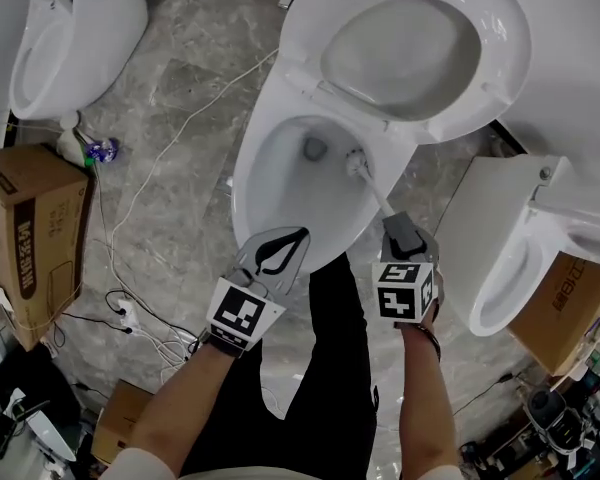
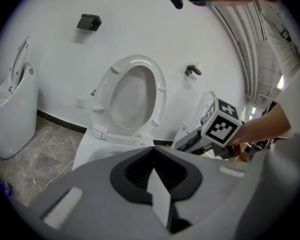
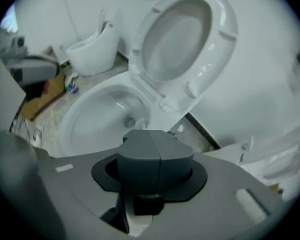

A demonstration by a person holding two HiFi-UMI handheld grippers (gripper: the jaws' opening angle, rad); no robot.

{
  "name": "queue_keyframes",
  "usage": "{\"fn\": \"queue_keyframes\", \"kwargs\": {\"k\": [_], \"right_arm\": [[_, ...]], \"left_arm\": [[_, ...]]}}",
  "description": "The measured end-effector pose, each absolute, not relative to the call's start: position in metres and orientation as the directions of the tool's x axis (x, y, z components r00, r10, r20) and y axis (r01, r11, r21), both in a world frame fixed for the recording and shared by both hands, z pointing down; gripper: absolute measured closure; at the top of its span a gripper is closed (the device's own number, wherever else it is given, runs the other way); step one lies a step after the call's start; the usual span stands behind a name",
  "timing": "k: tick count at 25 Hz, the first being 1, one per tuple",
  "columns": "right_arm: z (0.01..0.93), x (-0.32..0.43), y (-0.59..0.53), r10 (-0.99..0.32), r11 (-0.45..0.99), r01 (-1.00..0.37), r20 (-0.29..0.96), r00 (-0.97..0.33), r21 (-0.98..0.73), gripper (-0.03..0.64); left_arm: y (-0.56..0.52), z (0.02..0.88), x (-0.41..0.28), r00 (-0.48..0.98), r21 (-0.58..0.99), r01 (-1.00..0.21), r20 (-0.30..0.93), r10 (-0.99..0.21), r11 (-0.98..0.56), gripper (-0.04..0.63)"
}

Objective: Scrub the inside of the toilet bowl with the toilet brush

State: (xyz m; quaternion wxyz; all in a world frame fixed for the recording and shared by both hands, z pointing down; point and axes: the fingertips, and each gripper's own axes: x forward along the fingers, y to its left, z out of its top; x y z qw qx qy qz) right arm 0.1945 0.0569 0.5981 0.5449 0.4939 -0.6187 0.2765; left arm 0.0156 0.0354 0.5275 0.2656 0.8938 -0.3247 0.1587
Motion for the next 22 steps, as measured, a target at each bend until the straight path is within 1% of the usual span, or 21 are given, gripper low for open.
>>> {"fn": "queue_keyframes", "kwargs": {"k": [3, 5, 7, 11, 15, 19, 22], "right_arm": [[0.598, 0.205, 0.057, -0.342, 0.13, -0.989, 0.939, 0.026, 0.075, 0.449], [0.601, 0.212, 0.06, -0.372, -0.03, -0.999, 0.928, -0.014, -0.027, 0.449], [0.601, 0.215, 0.061, -0.414, -0.138, -0.985, 0.91, -0.034, -0.1, 0.449], [0.597, 0.221, 0.051, -0.506, -0.265, -0.944, 0.862, -0.039, -0.198, 0.451], [0.603, 0.223, 0.048, -0.564, -0.392, -0.843, 0.82, -0.097, -0.369, 0.451], [0.611, 0.219, 0.047, -0.623, -0.469, -0.72, 0.77, -0.141, -0.512, 0.451], [0.62, 0.218, 0.046, -0.659, -0.497, -0.636, 0.733, -0.166, -0.591, 0.451]], "left_arm": [[0.038, 0.528, 0.019, 0.746, 0.368, -0.655, 0.456, -0.486, -0.66, 0.589], [0.039, 0.529, 0.02, 0.749, 0.36, -0.65, 0.456, -0.481, -0.669, 0.589], [0.038, 0.528, 0.021, 0.751, 0.355, -0.645, 0.456, -0.477, -0.677, 0.589], [0.036, 0.53, 0.022, 0.751, 0.354, -0.645, 0.458, -0.476, -0.677, 0.589], [0.036, 0.531, 0.02, 0.75, 0.353, -0.646, 0.456, -0.479, -0.677, 0.589], [0.03, 0.528, 0.019, 0.749, 0.351, -0.648, 0.454, -0.483, -0.675, 0.589], [0.031, 0.534, 0.016, 0.745, 0.349, -0.653, 0.46, -0.484, -0.672, 0.589]]}}
